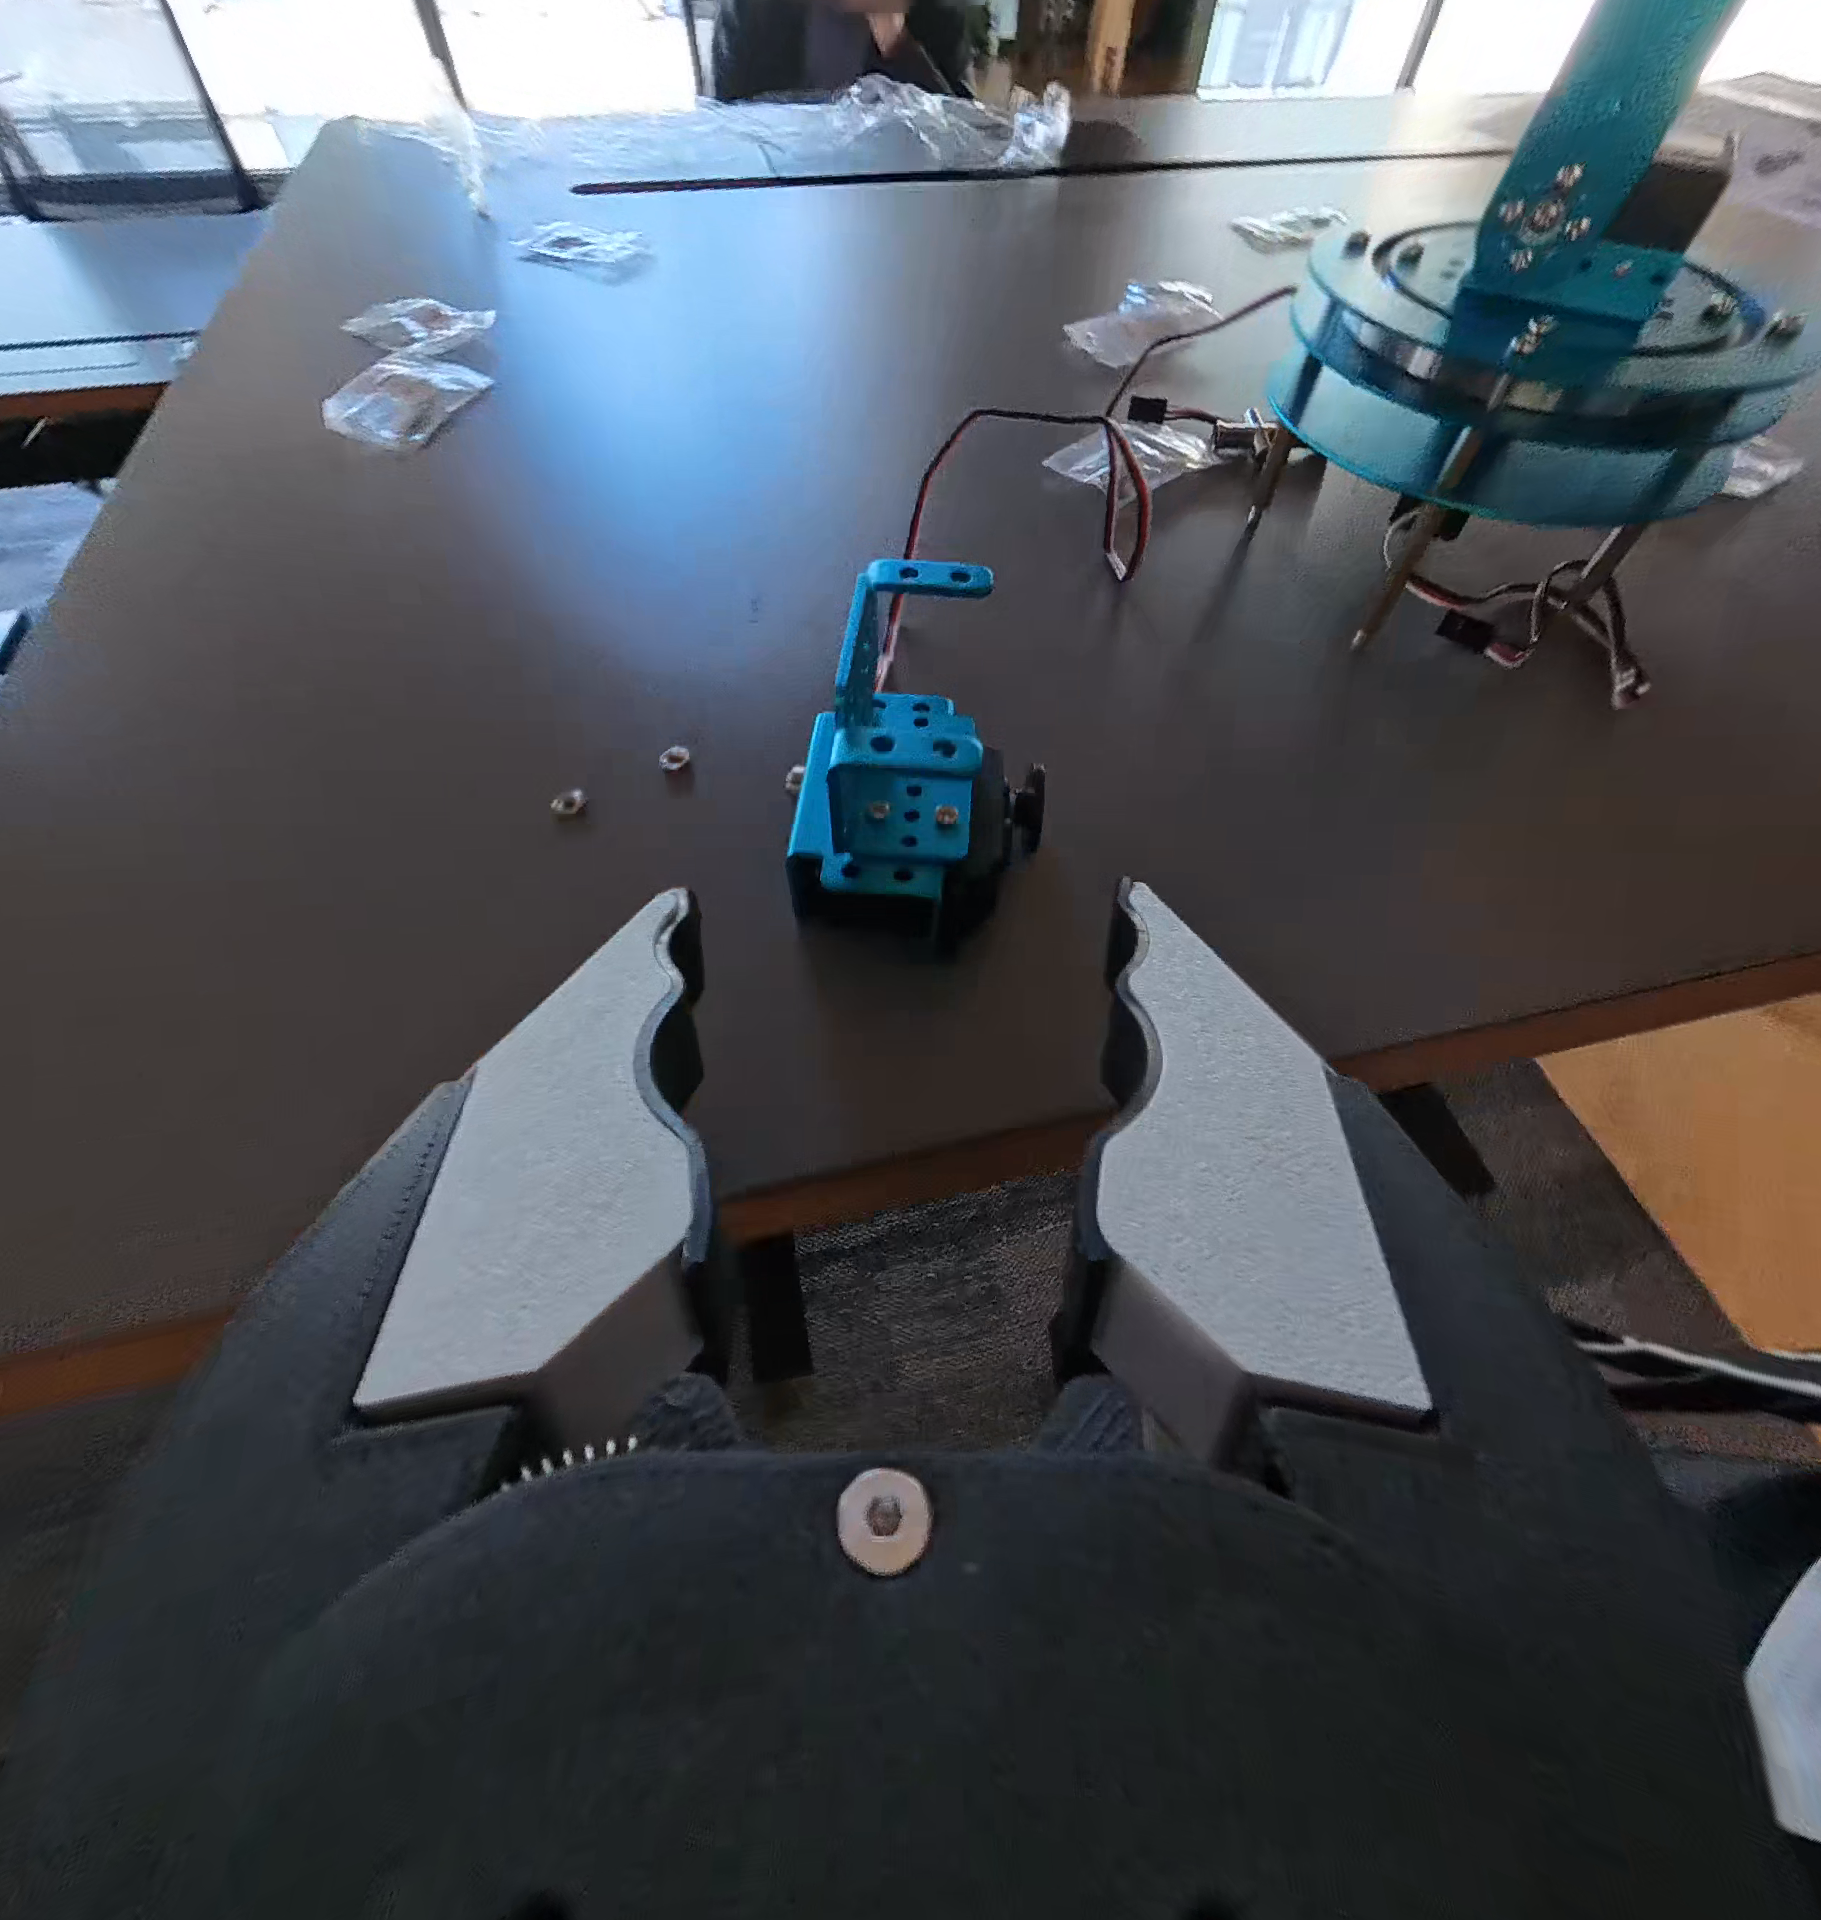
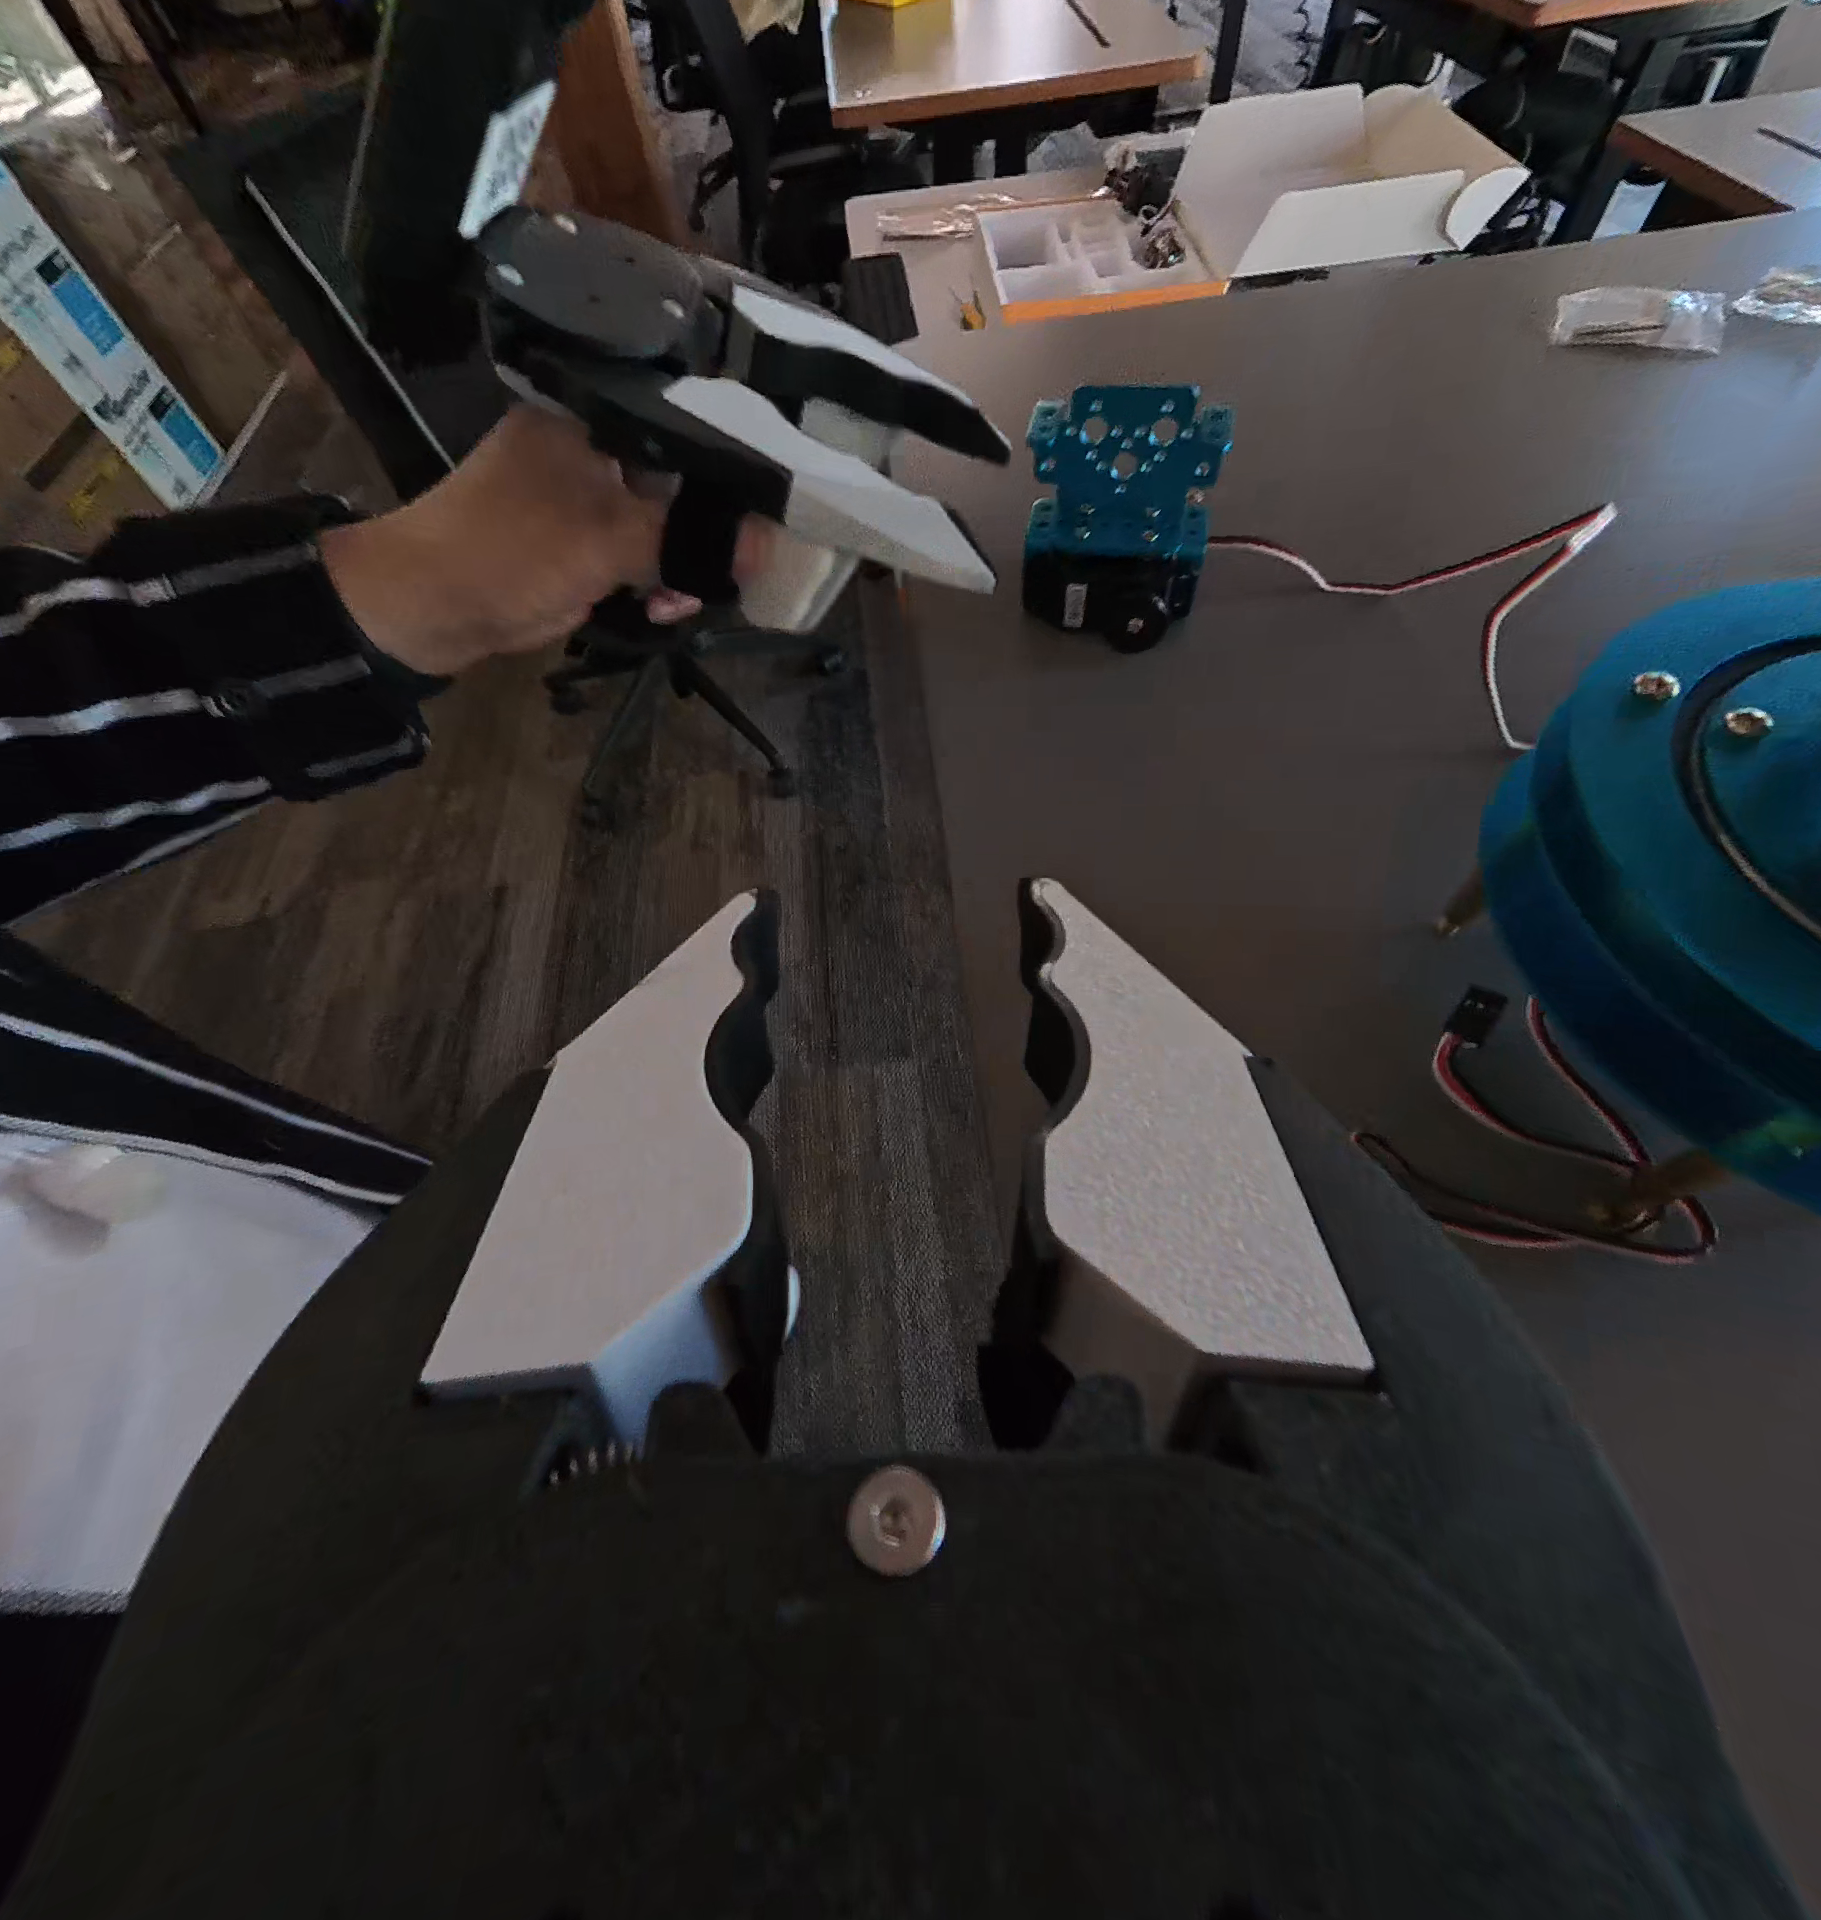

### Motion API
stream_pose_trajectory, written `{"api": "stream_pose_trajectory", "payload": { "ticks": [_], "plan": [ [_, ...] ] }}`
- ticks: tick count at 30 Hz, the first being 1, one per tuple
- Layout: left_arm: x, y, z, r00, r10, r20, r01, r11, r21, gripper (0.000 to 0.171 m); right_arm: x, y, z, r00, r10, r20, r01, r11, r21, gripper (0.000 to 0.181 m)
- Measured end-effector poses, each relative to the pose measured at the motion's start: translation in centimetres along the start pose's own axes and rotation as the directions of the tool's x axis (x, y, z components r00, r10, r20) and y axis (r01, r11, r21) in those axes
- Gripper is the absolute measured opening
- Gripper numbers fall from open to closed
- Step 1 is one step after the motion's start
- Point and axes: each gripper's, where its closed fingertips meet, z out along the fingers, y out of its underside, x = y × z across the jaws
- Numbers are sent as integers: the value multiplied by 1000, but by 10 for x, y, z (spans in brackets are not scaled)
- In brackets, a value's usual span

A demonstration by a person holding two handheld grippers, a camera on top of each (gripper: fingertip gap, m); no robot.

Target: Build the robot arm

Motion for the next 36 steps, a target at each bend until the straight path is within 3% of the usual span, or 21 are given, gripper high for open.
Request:
{"api": "stream_pose_trajectory", "payload": {
  "ticks": [4, 12, 16, 26, 36],
  "plan": [
    [-4, 4, 22, 994, 104, -45, -106, 993, -42, 68, 16, -3, 17, 996, 30, -87, -29, 1000, 2, 46],
    [0, 2, 30, 974, 186, -128, -191, 981, -25, 53, 23, -4, 40, 965, 161, -207, -156, 987, 40, 46],
    [3, 1, 29, 970, 194, -147, -197, 980, -8, 44, 23, -13, 48, 970, 118, -213, -115, 993, 28, 46],
    [4, 1, 30, 978, 175, -114, -178, 984, -17, 48, 35, -18, 58, 989, 26, -145, -36, 997, -63, 46],
    [4, 1, 28, 975, 118, -189, -132, 989, -63, 43, 41, -22, 57, 992, 18, -126, -24, 999, -42, 45]
  ]
}}
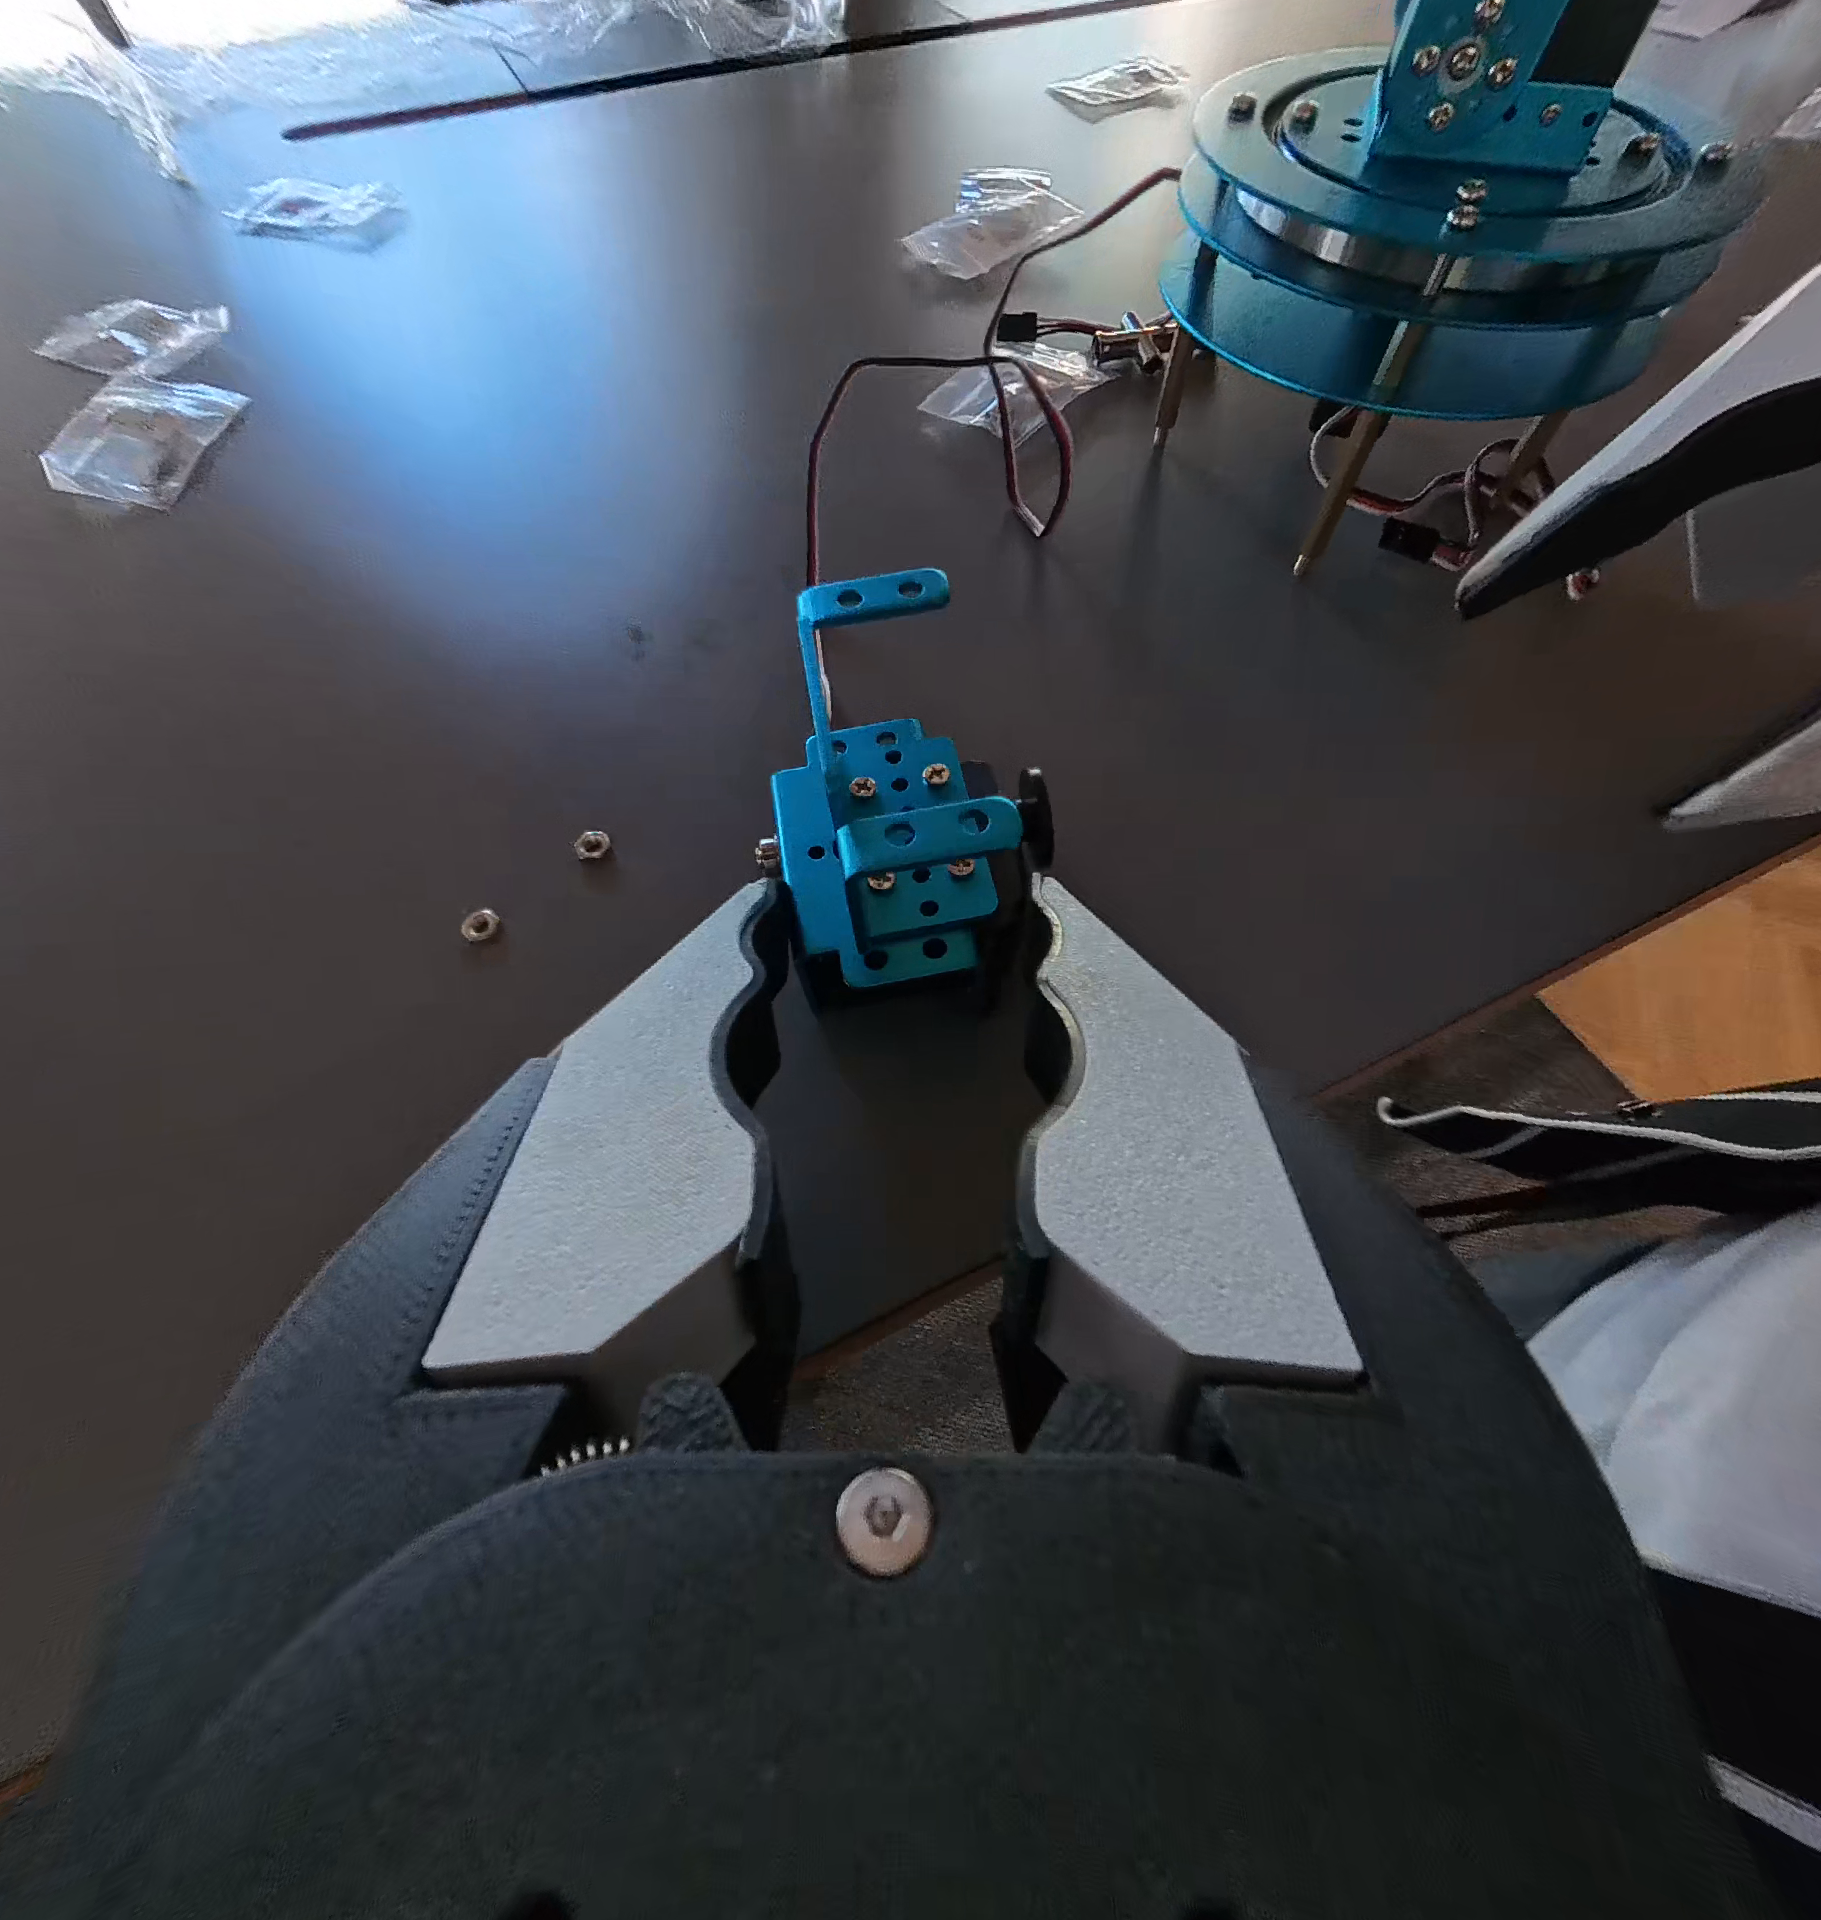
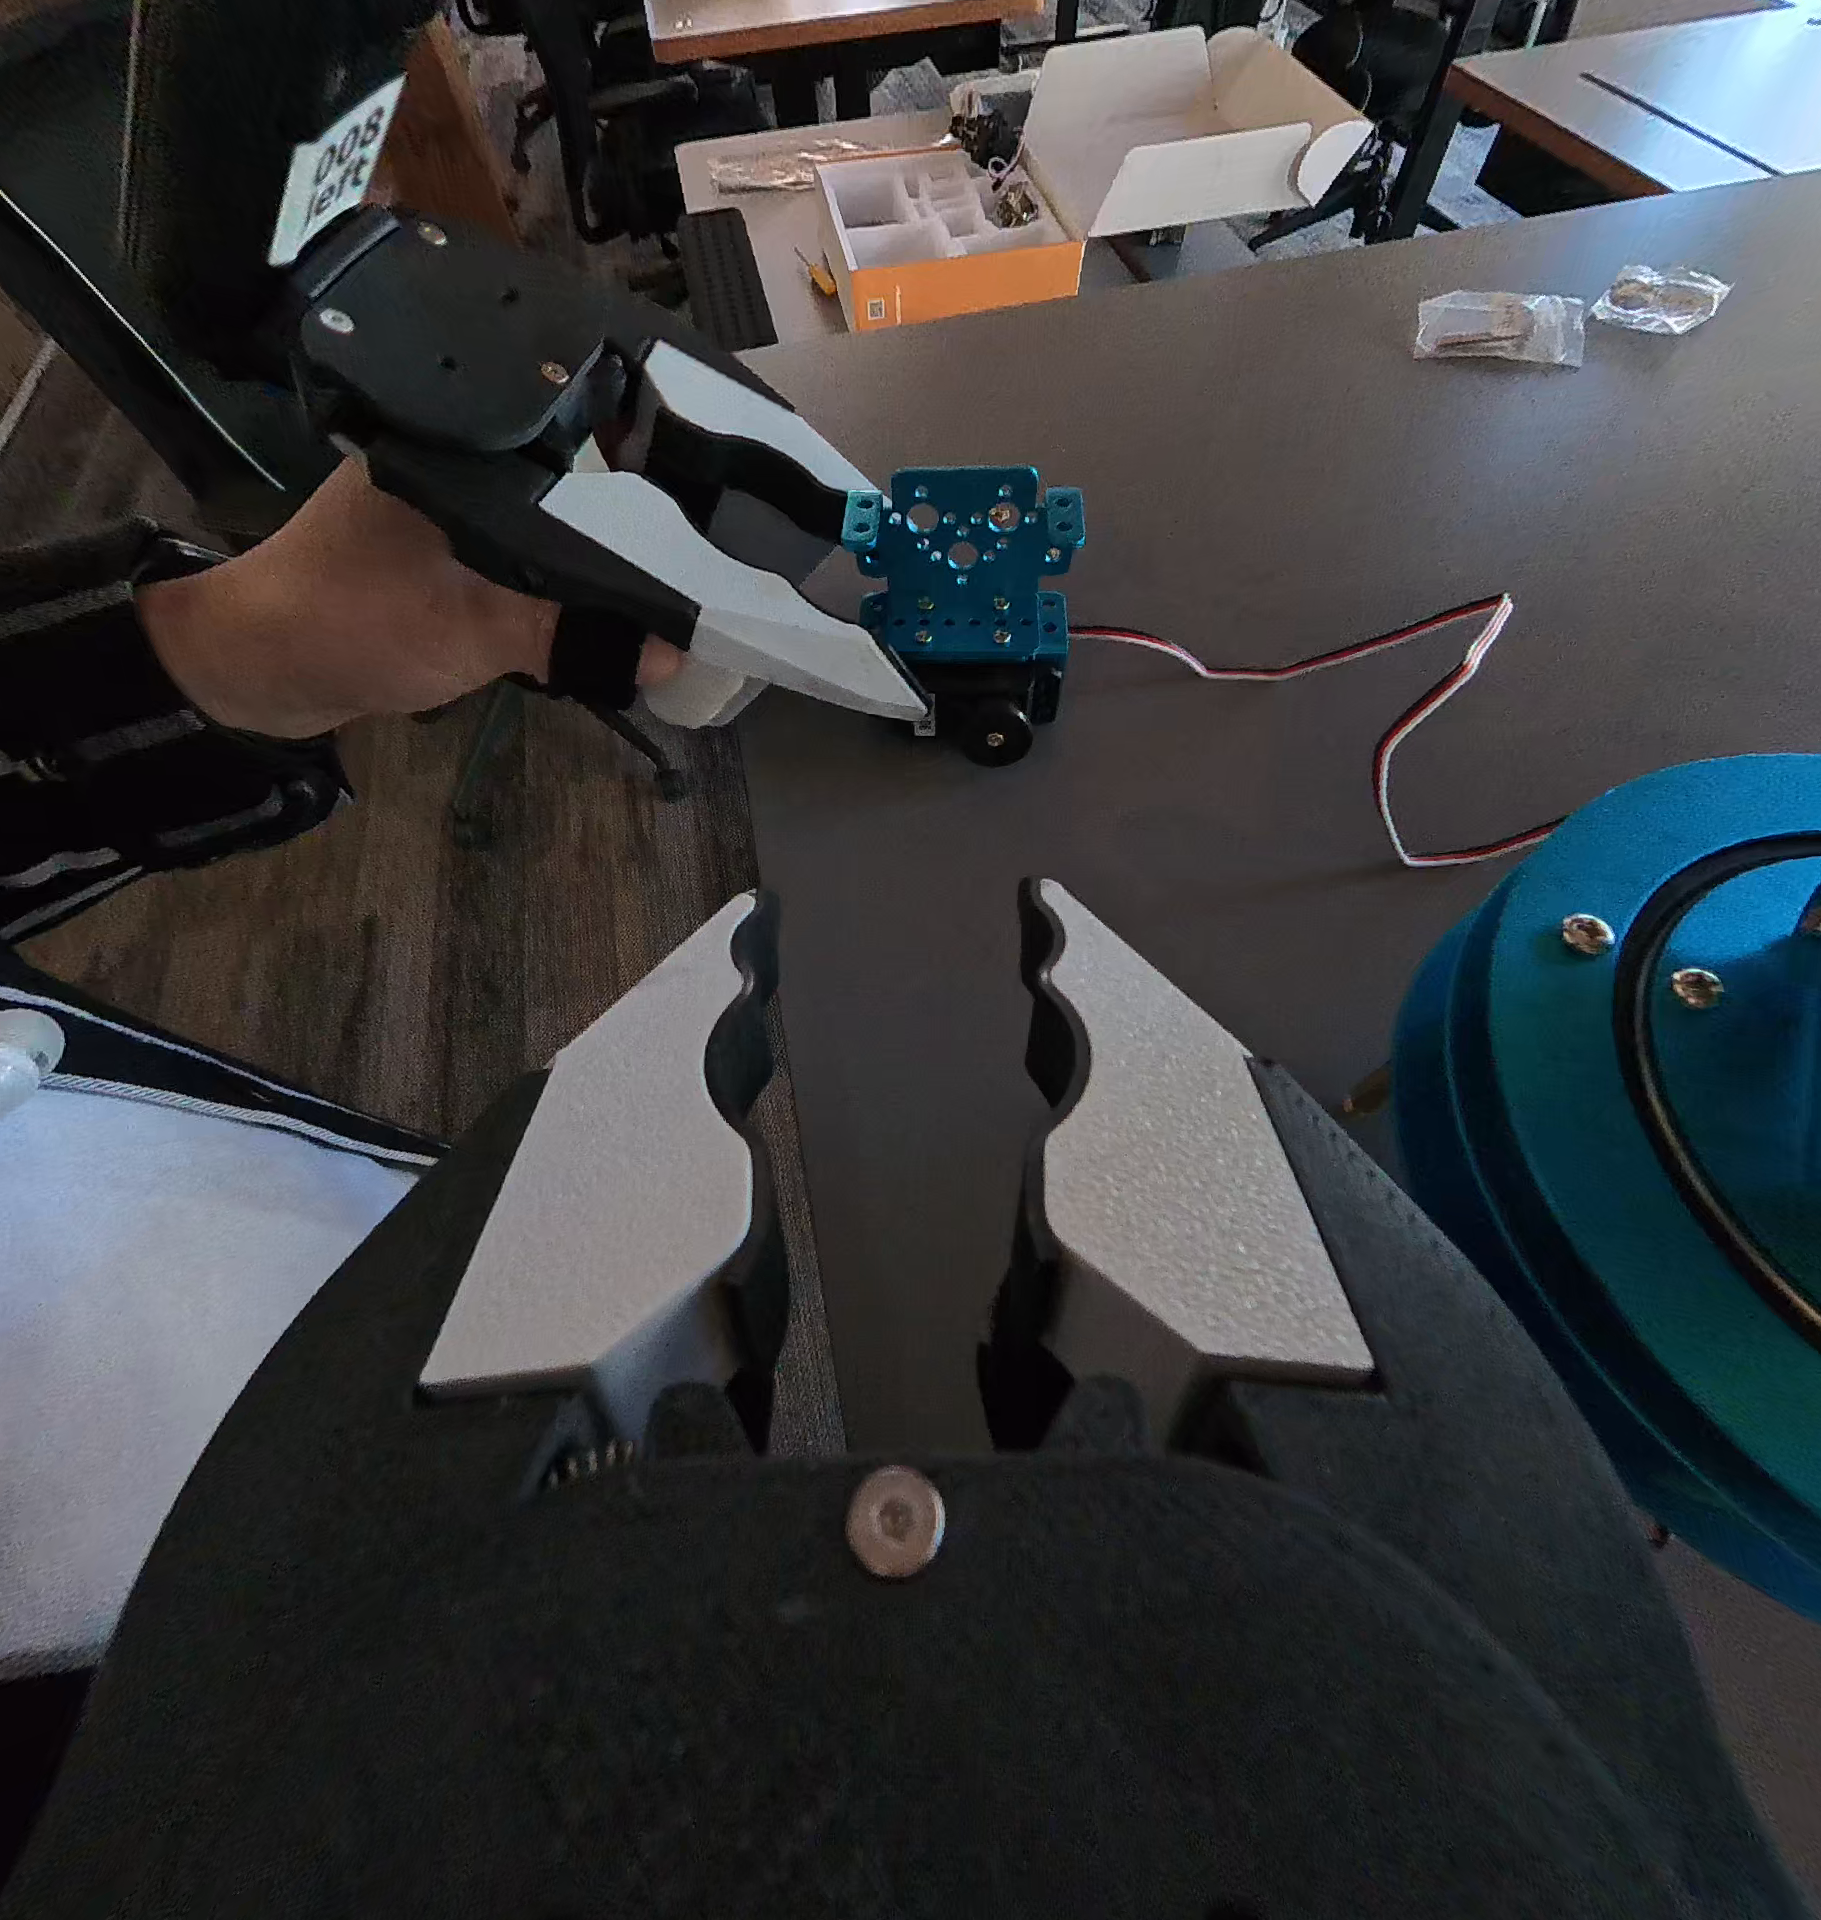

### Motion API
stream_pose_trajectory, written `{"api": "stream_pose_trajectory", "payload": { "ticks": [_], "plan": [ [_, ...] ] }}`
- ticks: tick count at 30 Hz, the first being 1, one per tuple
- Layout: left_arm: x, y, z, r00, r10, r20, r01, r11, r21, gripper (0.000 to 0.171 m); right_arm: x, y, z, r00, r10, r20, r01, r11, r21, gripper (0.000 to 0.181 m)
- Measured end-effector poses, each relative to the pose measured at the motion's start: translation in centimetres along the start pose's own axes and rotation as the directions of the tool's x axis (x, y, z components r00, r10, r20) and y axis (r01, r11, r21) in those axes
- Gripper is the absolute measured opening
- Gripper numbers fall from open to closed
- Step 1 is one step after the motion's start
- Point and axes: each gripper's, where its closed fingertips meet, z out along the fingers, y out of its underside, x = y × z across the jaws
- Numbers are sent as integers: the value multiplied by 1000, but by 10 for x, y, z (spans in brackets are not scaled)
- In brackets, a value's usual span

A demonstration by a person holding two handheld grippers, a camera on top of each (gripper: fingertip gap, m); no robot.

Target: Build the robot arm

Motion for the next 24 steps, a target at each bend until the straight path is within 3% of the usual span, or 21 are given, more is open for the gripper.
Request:
{"api": "stream_pose_trajectory", "payload": {
  "ticks": [15, 24],
  "plan": [
    [-1, 0, -8, 977, -104, -188, 94, 994, -58, 43, -13, 9, 29, 996, 87, 33, -87, 996, 3, 46],
    [11, -5, -17, 880, -256, -400, 248, 966, -73, 42, -5, -3, 45, 980, 200, 17, -201, 979, 37, 45]
  ]
}}
